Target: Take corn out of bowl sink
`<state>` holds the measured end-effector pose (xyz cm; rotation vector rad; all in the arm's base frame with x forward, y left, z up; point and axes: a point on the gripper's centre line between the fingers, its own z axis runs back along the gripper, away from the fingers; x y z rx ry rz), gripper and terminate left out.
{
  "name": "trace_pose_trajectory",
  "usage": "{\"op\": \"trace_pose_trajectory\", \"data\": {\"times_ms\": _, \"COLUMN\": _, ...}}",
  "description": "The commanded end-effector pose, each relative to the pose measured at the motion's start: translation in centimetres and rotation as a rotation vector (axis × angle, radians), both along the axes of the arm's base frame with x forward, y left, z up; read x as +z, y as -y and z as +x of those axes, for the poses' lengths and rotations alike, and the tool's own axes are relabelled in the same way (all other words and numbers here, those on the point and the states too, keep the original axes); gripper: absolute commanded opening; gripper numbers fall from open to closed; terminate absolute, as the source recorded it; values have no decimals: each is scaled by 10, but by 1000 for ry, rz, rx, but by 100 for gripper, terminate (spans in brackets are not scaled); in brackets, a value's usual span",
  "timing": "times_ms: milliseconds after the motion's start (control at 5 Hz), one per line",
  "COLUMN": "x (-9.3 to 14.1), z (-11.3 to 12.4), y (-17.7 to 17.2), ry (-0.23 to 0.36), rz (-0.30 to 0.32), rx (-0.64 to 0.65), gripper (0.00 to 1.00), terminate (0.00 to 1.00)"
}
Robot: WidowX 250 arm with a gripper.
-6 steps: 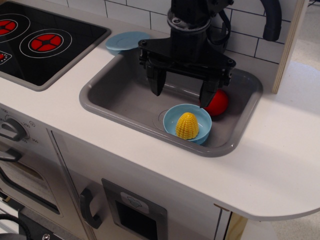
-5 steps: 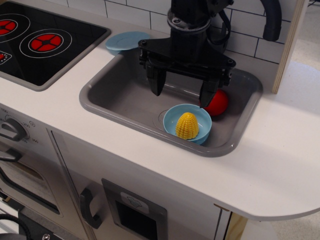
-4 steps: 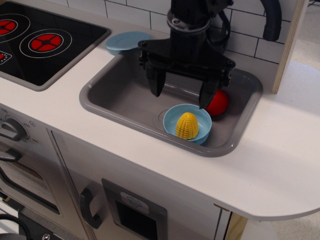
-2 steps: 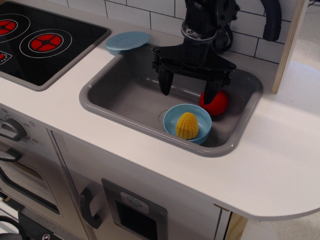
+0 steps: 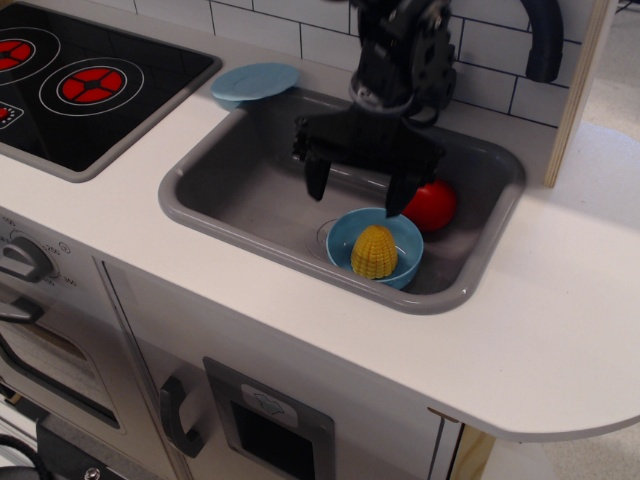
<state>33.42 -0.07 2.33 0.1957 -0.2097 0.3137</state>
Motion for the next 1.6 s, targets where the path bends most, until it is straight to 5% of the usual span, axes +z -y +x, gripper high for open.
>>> {"op": "trace_pose_trajectory", "data": {"times_ms": 0, "x": -5, "z": -2, "y": 6, "ry": 5, "rz": -3, "rx": -3, "gripper": 100, "terminate": 0}}
{"op": "trace_pose_trajectory", "data": {"times_ms": 600, "x": -7, "z": -12, "y": 26, "ry": 17, "rz": -29, "rx": 18, "gripper": 100, "terminate": 0}}
{"op": "trace_pose_trajectory", "data": {"times_ms": 800, "x": -9, "z": -11, "y": 24, "ry": 22, "rz": -47, "rx": 39, "gripper": 0, "terminate": 0}}
{"op": "trace_pose_trajectory", "data": {"times_ms": 1400, "x": 30, "z": -1, "y": 19, "ry": 60, "rz": -119, "rx": 64, "gripper": 0, "terminate": 0}}
